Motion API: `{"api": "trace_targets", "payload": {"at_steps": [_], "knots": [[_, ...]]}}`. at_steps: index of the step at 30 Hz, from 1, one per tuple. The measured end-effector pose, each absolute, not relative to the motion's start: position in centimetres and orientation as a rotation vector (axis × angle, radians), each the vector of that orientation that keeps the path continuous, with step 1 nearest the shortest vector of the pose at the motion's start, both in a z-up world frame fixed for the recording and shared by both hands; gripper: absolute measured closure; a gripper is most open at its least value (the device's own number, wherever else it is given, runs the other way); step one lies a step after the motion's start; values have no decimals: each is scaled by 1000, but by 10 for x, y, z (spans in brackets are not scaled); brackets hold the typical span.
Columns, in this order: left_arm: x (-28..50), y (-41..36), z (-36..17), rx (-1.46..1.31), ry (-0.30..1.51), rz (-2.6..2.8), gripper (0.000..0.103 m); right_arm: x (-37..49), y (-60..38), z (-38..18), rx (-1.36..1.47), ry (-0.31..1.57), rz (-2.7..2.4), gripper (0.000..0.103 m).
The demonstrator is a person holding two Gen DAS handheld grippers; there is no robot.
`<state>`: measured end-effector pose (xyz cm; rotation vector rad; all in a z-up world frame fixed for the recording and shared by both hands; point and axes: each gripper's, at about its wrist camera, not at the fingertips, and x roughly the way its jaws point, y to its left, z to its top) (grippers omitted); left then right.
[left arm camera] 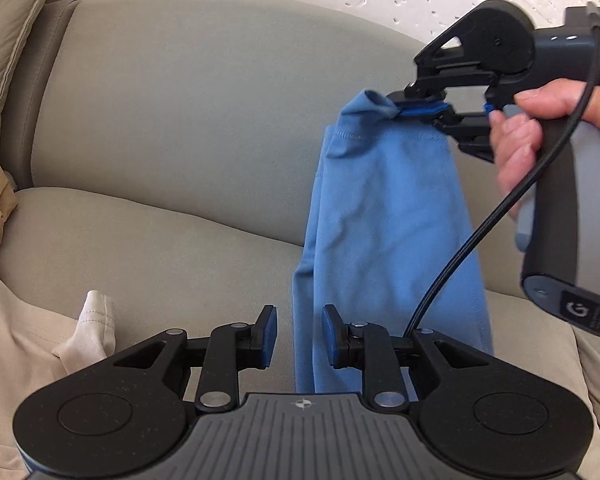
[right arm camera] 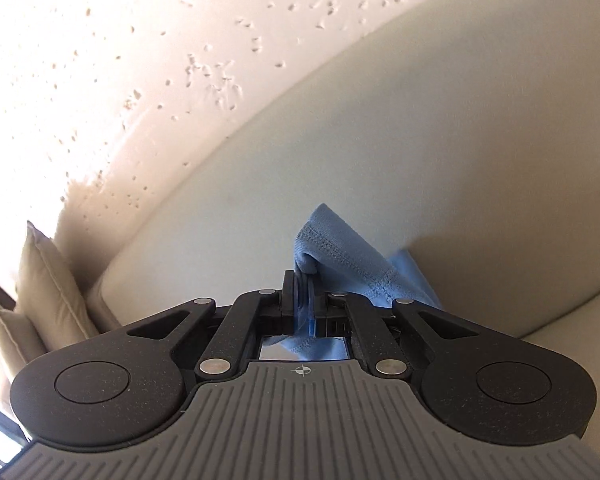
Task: Fold clothes
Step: 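Lift the held leg with the right gripper and lay it along the other leg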
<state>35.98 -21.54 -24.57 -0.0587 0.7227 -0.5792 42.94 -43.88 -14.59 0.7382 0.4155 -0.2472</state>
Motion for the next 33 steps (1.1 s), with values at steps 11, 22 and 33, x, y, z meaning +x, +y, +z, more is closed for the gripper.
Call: {"api": "trace_targets", "payload": {"at_steps": [11, 22, 33], "knots": [[355, -228, -238, -11, 697, -595, 81, 412, -462, -135, 704, 533, -179, 43], [345, -236, -253, 28, 870, -695, 90, 341, -428, -215, 567, 930, -201, 97], [313, -231, -224, 70, 753, -714, 88, 259, -417, -177, 574, 843, -208, 87]]}}
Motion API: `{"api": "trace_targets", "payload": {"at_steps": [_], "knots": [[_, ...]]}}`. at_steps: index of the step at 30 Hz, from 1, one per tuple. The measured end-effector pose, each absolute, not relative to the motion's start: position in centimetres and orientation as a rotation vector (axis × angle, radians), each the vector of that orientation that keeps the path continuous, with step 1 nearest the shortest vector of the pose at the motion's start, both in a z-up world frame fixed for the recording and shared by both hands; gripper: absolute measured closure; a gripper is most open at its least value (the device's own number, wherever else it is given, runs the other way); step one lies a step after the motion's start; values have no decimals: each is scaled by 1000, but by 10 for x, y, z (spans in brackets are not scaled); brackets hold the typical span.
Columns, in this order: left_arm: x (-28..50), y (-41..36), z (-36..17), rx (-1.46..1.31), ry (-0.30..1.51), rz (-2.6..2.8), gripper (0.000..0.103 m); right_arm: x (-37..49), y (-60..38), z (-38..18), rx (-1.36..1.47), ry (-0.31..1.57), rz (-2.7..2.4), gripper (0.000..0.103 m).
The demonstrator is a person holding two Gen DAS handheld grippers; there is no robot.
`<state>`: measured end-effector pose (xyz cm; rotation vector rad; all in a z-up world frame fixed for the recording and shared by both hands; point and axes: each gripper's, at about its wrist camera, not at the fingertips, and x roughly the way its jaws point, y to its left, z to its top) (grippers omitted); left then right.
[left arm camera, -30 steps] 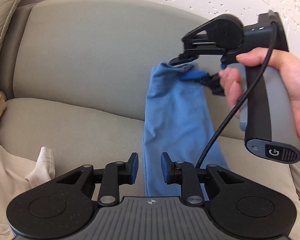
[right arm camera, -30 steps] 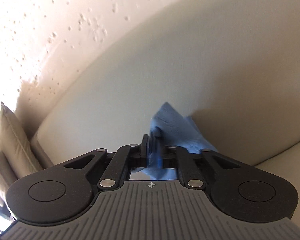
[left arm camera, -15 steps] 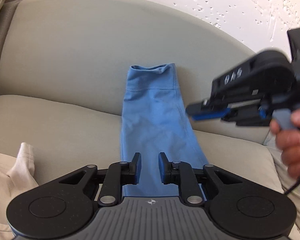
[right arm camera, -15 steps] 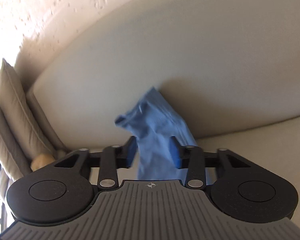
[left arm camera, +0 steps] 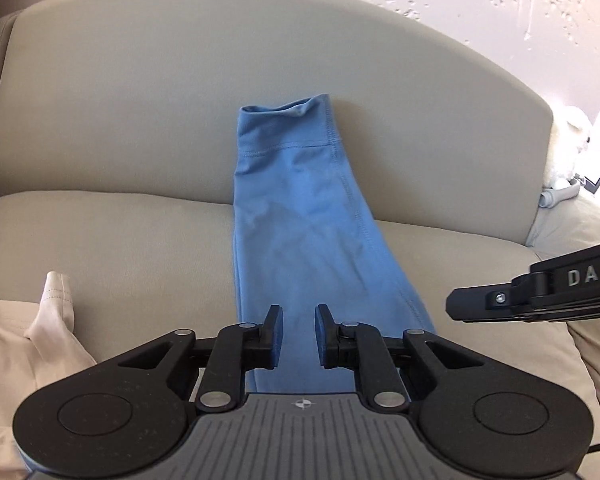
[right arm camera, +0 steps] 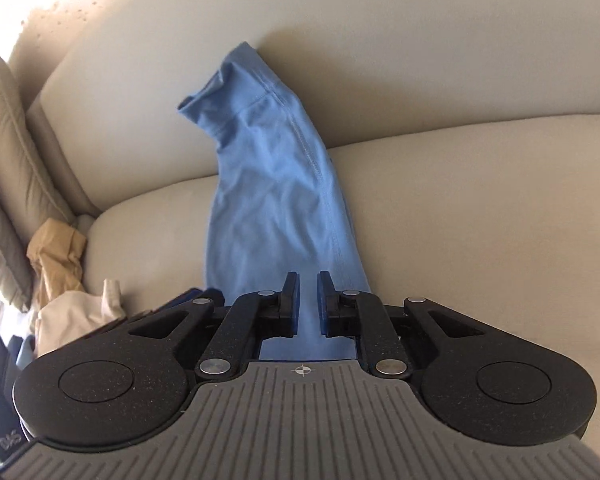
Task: Fold clothes
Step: 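Lift the held leg with the right gripper and lay it along the other leg, then open the right gripper and move both grippers to the trouser cuffs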
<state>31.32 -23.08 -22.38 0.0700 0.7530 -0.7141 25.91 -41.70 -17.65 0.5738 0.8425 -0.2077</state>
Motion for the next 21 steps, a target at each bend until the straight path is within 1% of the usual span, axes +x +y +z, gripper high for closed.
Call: {"api": "trace_targets", "payload": {"at_steps": [3, 4, 8, 10, 13, 14, 15, 16, 21], "knots": [[276, -224, -203, 120, 729, -689, 88, 220, -408, -158, 580, 835, -202, 85], [265, -221, -198, 113, 735, -689, 86, 205, -404, -153, 575, 836, -201, 83], [204, -196, -177, 36, 820, -722, 83, 149, -386, -137, 574, 844, -186, 78], [182, -188, -174, 51, 844, -727, 83, 117, -378, -130, 578, 833, -167, 73], [145, -174, -167, 100, 860, -715, 82, 71, -368, -119, 558, 817, -157, 71], [137, -170, -165, 108, 864, -713, 80, 54, -365, -117, 554, 815, -156, 71], [127, -166, -162, 109, 871, -711, 74, 38, -362, -115, 552, 814, -154, 69], [117, -161, -160, 113, 876, -709, 73, 27, -361, -116, 557, 816, -152, 68], [66, -147, -151, 211, 861, -688, 72, -30, -344, -126, 542, 843, -148, 67]]}}
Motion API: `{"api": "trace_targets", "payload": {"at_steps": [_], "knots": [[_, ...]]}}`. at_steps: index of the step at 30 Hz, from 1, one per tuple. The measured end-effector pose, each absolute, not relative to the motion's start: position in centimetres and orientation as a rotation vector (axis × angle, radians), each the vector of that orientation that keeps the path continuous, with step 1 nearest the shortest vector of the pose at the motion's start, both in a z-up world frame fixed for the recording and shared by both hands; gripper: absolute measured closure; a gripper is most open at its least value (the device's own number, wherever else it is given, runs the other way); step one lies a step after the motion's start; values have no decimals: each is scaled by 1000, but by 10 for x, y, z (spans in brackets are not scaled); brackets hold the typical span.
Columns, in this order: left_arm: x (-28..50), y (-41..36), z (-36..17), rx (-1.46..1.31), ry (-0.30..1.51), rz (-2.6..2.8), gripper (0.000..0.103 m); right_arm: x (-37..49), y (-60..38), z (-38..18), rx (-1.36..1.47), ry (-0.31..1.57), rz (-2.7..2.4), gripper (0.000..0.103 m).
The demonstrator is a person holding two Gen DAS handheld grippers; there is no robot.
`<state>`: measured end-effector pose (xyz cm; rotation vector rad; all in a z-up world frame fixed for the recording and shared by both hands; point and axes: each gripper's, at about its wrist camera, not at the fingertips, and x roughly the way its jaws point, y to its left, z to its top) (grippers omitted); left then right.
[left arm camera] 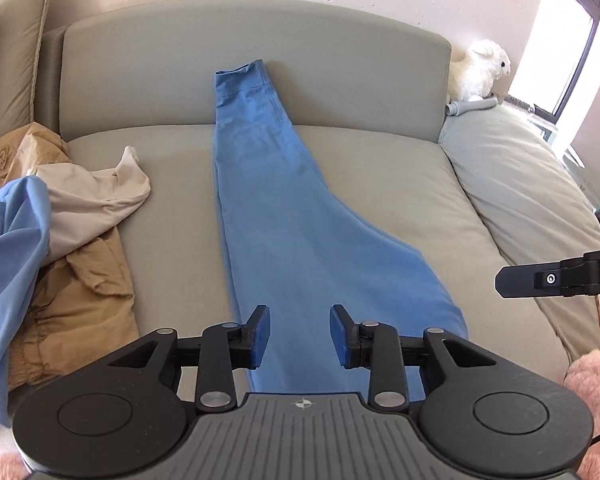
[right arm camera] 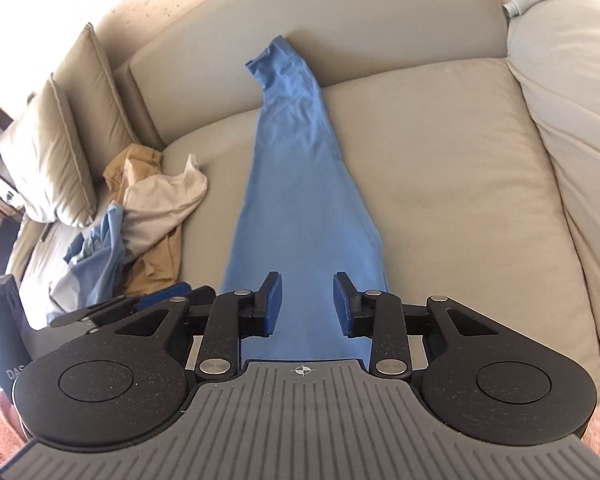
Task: Fold clothes
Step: 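Open the right gripper and move both grippers to the trouser cuffs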
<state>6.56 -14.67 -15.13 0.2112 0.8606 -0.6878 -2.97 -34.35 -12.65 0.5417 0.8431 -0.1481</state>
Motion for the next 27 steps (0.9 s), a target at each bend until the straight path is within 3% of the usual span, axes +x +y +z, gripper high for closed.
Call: {"api": "trace_targets", "payload": {"at_steps": [9, 16, 19, 23, 25, 27], "knots": [[12, -113, -158, 226, 854, -663, 76, -77, -303, -157, 178, 839, -195, 70], [5, -104, -172, 267, 881, -531, 77, -92, -333, -187, 443, 831, -251, 68], [14, -96, -172, 166, 885, -519, 84, -97, -336, -189, 513, 805, -247, 67], [6, -100, -167, 84, 840, -692, 84, -98, -327, -191, 516, 774, -157, 68], [5, -111, -176, 125, 891, -710, 85, -93, -323, -198, 523, 806, -96, 84], [11, -119, -193, 201, 1013, -619, 88, -86, -318, -207, 506, 861, -76, 90]]}}
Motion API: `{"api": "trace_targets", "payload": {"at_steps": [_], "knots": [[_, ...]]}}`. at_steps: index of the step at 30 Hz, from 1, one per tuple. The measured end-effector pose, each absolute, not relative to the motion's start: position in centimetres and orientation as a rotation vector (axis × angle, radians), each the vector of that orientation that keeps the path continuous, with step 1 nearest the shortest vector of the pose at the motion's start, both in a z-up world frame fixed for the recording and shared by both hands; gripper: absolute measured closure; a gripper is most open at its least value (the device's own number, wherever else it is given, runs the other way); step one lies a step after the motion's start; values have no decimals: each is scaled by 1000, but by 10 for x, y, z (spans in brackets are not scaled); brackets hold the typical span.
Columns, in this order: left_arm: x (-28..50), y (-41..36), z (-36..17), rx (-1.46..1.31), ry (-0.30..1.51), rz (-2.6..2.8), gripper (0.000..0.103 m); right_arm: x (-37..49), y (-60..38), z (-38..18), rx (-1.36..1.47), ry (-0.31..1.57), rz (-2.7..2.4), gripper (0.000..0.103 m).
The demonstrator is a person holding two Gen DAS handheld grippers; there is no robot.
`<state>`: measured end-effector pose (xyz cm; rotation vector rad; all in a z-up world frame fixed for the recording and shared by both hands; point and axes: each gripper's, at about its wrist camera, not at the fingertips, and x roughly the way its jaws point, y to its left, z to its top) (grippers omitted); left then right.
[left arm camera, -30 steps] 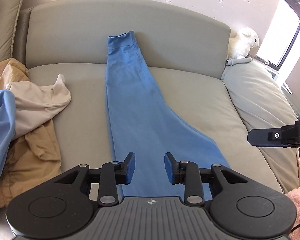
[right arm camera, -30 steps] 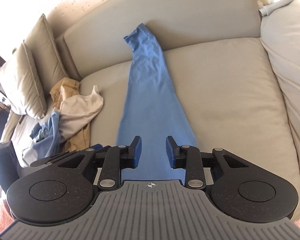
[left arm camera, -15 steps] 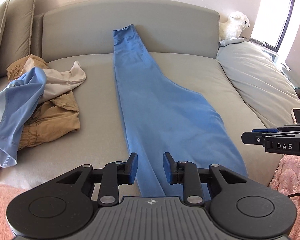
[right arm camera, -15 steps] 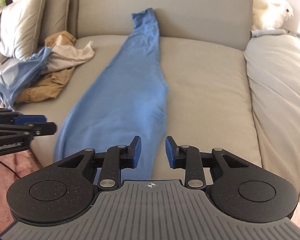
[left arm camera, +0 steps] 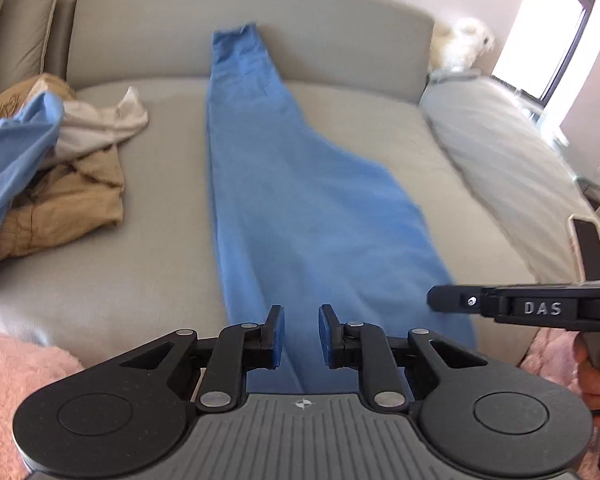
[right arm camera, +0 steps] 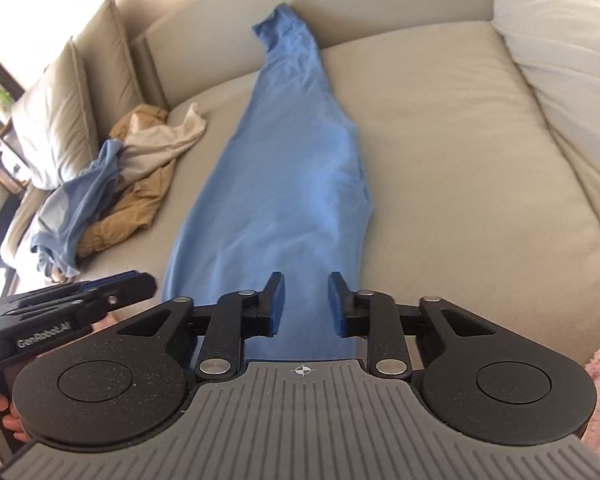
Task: Fold clothes
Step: 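Open the right gripper and move both grippers to the trouser cuffs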
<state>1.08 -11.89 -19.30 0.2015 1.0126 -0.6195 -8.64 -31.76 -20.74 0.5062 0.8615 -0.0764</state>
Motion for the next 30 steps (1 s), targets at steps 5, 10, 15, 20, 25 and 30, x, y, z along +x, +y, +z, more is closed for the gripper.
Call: {"api": "trace_targets", "payload": {"at_steps": [5, 10, 15, 20, 25, 30], "knots": [[26, -94, -209, 300, 1179, -291, 91, -90, -318, -208, 422, 918, -185, 103], [19, -78, -195, 163, 1118, -483, 90, -104, -328, -199, 443, 918, -230, 94], [-10, -110, -189, 233, 1064, -808, 90, -103, -306, -197, 464, 925, 42, 94], [-8, -111, -189, 184, 1053, -820, 90, -97, -277, -198, 297, 893, 29, 91], [2, -94, -193, 62, 1043, -748, 90, -112, -312, -196, 377, 824, -168, 84], [7, -98, -192, 9, 1032, -713, 90, -113, -338, -212, 563, 840, -193, 65]]}}
